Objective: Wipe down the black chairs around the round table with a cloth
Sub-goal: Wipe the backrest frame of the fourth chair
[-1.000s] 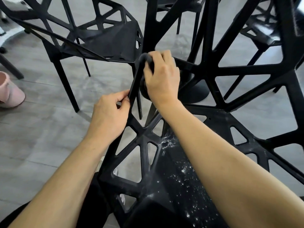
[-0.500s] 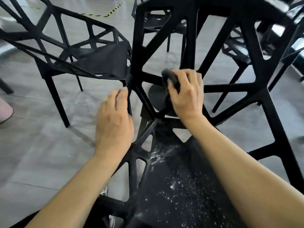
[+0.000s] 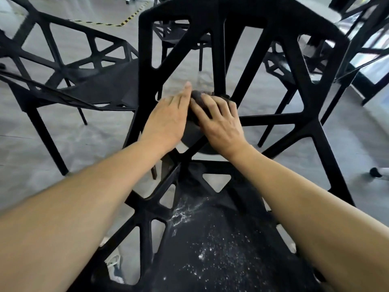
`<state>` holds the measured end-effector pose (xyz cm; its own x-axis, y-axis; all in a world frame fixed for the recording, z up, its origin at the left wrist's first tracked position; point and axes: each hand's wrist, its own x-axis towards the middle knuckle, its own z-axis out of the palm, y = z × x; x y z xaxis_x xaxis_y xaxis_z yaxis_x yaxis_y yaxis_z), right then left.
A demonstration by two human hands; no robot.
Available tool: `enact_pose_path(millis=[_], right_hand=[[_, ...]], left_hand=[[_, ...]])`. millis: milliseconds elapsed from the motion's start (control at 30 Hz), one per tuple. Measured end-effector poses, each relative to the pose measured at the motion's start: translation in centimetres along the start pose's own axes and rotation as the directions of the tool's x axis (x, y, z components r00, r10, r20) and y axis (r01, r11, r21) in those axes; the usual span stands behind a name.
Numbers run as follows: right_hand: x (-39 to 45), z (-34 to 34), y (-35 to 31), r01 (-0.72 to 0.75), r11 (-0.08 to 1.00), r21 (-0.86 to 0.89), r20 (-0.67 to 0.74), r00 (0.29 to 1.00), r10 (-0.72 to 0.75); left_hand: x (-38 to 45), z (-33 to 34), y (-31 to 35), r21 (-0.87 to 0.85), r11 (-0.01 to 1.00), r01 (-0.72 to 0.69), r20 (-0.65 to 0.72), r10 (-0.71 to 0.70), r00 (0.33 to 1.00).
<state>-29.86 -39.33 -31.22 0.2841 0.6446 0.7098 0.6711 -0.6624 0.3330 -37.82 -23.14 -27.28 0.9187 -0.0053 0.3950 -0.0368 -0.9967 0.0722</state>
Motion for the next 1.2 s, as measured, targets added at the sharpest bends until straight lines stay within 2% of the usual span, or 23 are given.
enact_pose_path(millis=[133, 433, 500, 600, 700, 800, 867, 900, 1033, 1100, 1167, 1200], right_hand=[[0.0, -0.3, 2.2, 0.132, 0.990, -0.053, -0.062, 0.989, -0.135], [-1.9, -1.5, 3.6, 0.046, 0.998, -0.047, -0.069, 0.996, -0.050], [-3.8, -2.0, 4.5, -0.030, 0.998, -0.050, -0.061, 0.998, 0.027], [-7.6, -3.2, 5.7, -0.242, 0.970, -0.036, 0.008, 0.970, 0.242], [-7.0, -3.7, 3.5, -0.438, 0.898, 0.044, 0.051, 0.899, 0.436], [-4.3, -2.3, -0.8, -0.531, 0.837, 0.131, 0.101, 0.848, 0.521], [-4.3, -1.4, -3.8, -0.634, 0.748, 0.196, 0.151, 0.773, 0.616], [-4.9, -1.1, -5.5, -0.649, 0.730, 0.213, 0.190, 0.761, 0.621], [-7.1, -1.1, -11.5, -0.512, 0.816, 0.267, 0.337, 0.843, 0.419], [-6.6, -1.0, -11.0, -0.443, 0.856, 0.268, 0.336, 0.875, 0.348], [-6.2, -1.3, -8.6, -0.322, 0.929, 0.182, 0.322, 0.912, 0.253], [-5.9, -1.5, -7.0, -0.301, 0.945, 0.127, 0.297, 0.921, 0.253]], left_hand=[[-0.1, 0.3, -0.4, 0.113, 0.991, -0.067, 0.018, 0.066, 0.998], [0.4, -0.2, -0.8, 0.066, 0.996, -0.055, -0.014, 0.056, 0.998], [0.6, 0.1, -0.8, 0.073, 0.996, -0.053, -0.033, 0.055, 0.998], [0.8, 0.2, -0.4, 0.061, 0.998, -0.029, -0.028, 0.030, 0.999], [1.1, 0.5, 0.0, 0.028, 1.000, 0.012, -0.030, -0.011, 0.999], [1.4, 0.6, 0.3, 0.010, 0.999, 0.035, -0.003, -0.035, 0.999], [1.6, 0.2, 0.7, 0.008, 0.999, 0.040, 0.024, -0.040, 0.999], [1.5, 0.0, 0.9, 0.012, 0.999, 0.041, 0.030, -0.041, 0.999], [1.2, -0.4, 1.2, 0.038, 0.999, 0.026, 0.033, -0.028, 0.999], [1.4, -0.5, 0.9, 0.033, 0.999, 0.029, 0.026, -0.030, 0.999], [1.4, -0.5, 0.8, 0.037, 0.999, 0.034, 0.027, -0.035, 0.999], [1.4, -0.3, 0.8, 0.042, 0.999, 0.033, 0.016, -0.034, 0.999]])
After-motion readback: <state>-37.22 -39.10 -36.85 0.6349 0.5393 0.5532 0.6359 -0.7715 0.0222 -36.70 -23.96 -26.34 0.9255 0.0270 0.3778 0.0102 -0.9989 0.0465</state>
